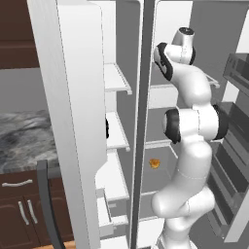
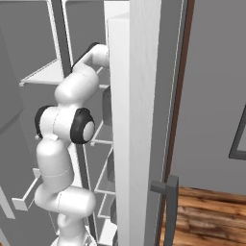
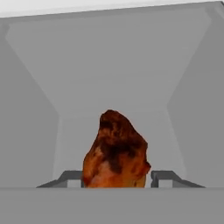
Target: There's a chicken drumstick in the fridge that needs to be moved to the freezer for freezing. Pick up the chicken drumstick from the fridge, place it on any shelf in the freezer, and close the fridge and freezer doors when done.
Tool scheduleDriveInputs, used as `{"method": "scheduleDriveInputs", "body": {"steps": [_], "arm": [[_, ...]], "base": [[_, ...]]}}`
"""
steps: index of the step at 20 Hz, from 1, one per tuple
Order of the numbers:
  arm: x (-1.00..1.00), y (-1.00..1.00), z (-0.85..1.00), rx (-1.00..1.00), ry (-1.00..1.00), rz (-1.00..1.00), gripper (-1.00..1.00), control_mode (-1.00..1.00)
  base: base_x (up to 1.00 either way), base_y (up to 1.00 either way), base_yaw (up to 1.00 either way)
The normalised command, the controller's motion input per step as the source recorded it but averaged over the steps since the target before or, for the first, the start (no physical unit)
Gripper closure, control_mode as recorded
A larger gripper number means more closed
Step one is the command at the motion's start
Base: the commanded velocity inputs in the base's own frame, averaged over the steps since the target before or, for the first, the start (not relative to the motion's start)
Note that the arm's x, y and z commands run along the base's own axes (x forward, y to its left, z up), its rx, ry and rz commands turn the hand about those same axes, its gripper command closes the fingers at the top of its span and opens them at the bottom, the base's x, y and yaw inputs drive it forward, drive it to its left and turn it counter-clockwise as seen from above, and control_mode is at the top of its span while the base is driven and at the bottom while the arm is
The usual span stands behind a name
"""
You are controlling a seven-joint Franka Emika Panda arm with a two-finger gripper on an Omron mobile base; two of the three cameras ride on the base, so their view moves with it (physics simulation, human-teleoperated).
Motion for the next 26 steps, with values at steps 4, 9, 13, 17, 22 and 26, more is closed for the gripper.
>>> {"method": "scheduleDriveInputs", "body": {"steps": [4, 9, 13, 17, 22, 26], "arm": [[-0.36, 0.04, -0.7, 0.0, 0.01, 0.04, 1.0, -1.0], [-1.0, 0.1, -0.07, 0.0, -0.07, 0.01, 1.0, -1.0], [-1.0, 0.18, 0.0, 0.0, -0.05, 0.04, 1.0, -1.0], [-1.0, 0.53, 0.13, -0.01, -0.05, 0.05, 1.0, -1.0], [-1.0, 0.21, 0.36, -0.02, -0.03, 0.05, 1.0, -1.0], [-0.94, 0.43, 0.33, 0.0, -0.01, 0.09, 1.0, -1.0]], "base": [[0.0, 0.0, 0.0], [0.0, 0.0, 0.0], [0.0, 0.0, 0.0], [0.0, 0.0, 0.0], [0.0, 0.0, 0.0], [0.0, 0.0, 0.0]]}}
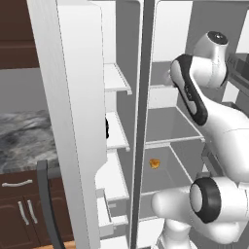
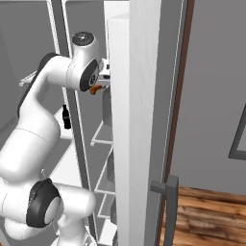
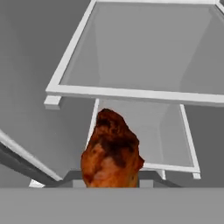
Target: There's a chicken drumstick in the fridge that needs to be moved to the freezer for freezing. Pick up the chicken drumstick from the fridge, place it on any shelf in the freezer, and close the fridge and freezer doors when done.
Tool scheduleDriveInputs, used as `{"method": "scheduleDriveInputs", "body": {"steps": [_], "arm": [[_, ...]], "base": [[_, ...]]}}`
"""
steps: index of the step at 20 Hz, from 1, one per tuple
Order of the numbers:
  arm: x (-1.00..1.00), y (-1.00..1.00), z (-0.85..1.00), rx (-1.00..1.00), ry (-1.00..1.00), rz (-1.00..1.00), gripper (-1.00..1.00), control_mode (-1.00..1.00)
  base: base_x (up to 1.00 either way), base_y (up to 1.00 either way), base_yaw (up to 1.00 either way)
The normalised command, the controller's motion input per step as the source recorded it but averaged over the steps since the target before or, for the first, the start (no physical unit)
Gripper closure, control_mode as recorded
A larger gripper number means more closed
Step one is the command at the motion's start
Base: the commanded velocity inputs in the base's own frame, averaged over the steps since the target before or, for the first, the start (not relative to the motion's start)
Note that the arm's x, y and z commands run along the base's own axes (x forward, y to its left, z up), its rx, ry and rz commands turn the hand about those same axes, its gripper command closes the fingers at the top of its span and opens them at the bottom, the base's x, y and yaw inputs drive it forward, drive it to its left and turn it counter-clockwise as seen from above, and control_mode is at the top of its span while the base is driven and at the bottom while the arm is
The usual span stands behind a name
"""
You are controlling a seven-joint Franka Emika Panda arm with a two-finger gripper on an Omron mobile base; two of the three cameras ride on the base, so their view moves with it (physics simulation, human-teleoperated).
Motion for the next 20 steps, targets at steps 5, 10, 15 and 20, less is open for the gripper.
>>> {"method": "scheduleDriveInputs", "body": {"steps": [5, 10, 15, 20], "arm": [[-0.58, 0.83, 0.3, 0.03, -0.07, 0.19, 1.0, -1.0], [-0.34, 0.89, 0.15, 0.03, -0.13, 0.24, 1.0, -1.0], [-0.04, 0.9, 0.14, 0.0, -0.12, 0.17, 1.0, -1.0], [0.25, 0.69, 0.24, -0.01, 0.04, 0.04, 1.0, -1.0]], "base": [[0.0, 0.0, 0.0], [0.0, 0.0, 0.0], [0.0, 0.0, 0.0], [0.0, 0.0, 0.0]]}}
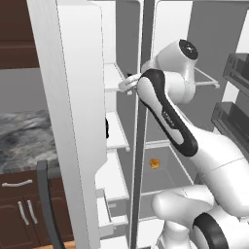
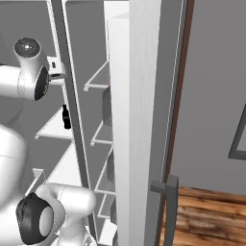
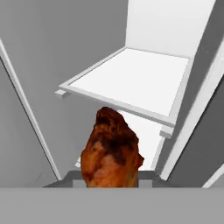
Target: There's a chicken drumstick in the fridge that needs to be moved to the freezer for freezing. Pick up the chicken drumstick from the fridge, place it on any shelf in the freezer, and close the fridge and freezer doors when done.
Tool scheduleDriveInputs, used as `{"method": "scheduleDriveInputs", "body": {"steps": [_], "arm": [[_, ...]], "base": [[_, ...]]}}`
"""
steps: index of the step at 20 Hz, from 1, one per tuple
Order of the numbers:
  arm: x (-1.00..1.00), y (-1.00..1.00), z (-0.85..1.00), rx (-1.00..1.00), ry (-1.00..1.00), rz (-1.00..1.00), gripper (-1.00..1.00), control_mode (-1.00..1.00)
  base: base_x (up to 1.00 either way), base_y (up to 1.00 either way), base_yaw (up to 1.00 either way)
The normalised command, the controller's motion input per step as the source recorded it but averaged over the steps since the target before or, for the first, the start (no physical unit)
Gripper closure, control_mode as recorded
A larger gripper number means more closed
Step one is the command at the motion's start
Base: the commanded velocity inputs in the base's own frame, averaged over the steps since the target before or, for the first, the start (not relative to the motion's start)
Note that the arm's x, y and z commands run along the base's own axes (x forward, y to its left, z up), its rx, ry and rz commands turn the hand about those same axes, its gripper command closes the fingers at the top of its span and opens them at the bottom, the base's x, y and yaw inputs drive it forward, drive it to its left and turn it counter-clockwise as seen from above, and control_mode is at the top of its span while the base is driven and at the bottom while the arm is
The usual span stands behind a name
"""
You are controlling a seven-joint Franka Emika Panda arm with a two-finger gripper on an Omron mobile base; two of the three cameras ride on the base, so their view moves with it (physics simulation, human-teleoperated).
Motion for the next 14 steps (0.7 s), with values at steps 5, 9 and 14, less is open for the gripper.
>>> {"method": "scheduleDriveInputs", "body": {"steps": [5, 9, 14], "arm": [[0.44, 0.4, 0.12, 0.0, 0.11, 0.02, 1.0, -1.0], [0.43, 0.41, 0.0, -0.01, 0.01, 0.0, 1.0, -1.0], [0.47, 0.26, -0.04, -0.03, 0.0, 0.0, 1.0, -1.0]], "base": [[0.0, 0.0, 0.0], [0.0, 0.0, 0.0], [0.0, 0.0, 0.0]]}}
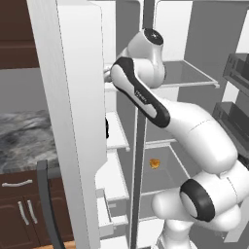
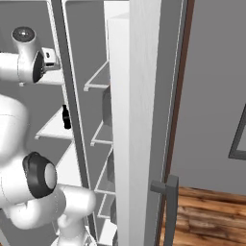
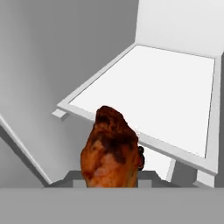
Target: There's a chicken drumstick in the fridge that needs to be moved to the freezer for freezing. Pick up the chicken drumstick from the fridge, place it on any shelf in the freezer, and close the fridge and freezer doors when done.
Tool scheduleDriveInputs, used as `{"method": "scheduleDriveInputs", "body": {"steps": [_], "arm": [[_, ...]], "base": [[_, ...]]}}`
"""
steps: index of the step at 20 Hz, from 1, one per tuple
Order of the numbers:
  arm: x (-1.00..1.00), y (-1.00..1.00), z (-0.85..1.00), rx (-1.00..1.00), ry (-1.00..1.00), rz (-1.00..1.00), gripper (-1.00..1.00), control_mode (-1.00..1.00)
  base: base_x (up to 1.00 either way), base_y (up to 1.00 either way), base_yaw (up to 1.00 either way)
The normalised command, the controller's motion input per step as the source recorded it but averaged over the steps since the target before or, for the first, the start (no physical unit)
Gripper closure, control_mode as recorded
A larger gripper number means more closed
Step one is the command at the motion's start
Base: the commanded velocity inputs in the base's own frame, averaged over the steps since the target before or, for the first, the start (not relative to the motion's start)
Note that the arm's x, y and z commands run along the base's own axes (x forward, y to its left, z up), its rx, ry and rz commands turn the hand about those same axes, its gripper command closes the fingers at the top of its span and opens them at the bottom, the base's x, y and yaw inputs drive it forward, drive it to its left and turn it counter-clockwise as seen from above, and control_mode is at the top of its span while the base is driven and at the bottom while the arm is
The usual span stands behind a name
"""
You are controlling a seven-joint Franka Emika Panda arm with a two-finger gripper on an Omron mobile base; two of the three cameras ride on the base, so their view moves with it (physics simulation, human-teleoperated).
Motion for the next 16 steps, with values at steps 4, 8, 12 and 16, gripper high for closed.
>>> {"method": "scheduleDriveInputs", "body": {"steps": [4, 8, 12, 16], "arm": [[0.39, 0.0, -0.09, 0.0, 0.0, 0.0, 1.0, -1.0], [0.39, 0.0, -0.22, 0.0, 0.0, 0.0, 1.0, -1.0], [0.36, 0.12, -0.31, 0.0, 0.0, -0.01, 1.0, -1.0], [0.27, 0.25, -0.18, -0.02, 0.0, -0.03, 1.0, -1.0]], "base": [[0.0, 0.0, 0.0], [0.0, 0.0, 0.0], [0.0, 0.0, 0.0], [0.0, 0.0, 0.0]]}}
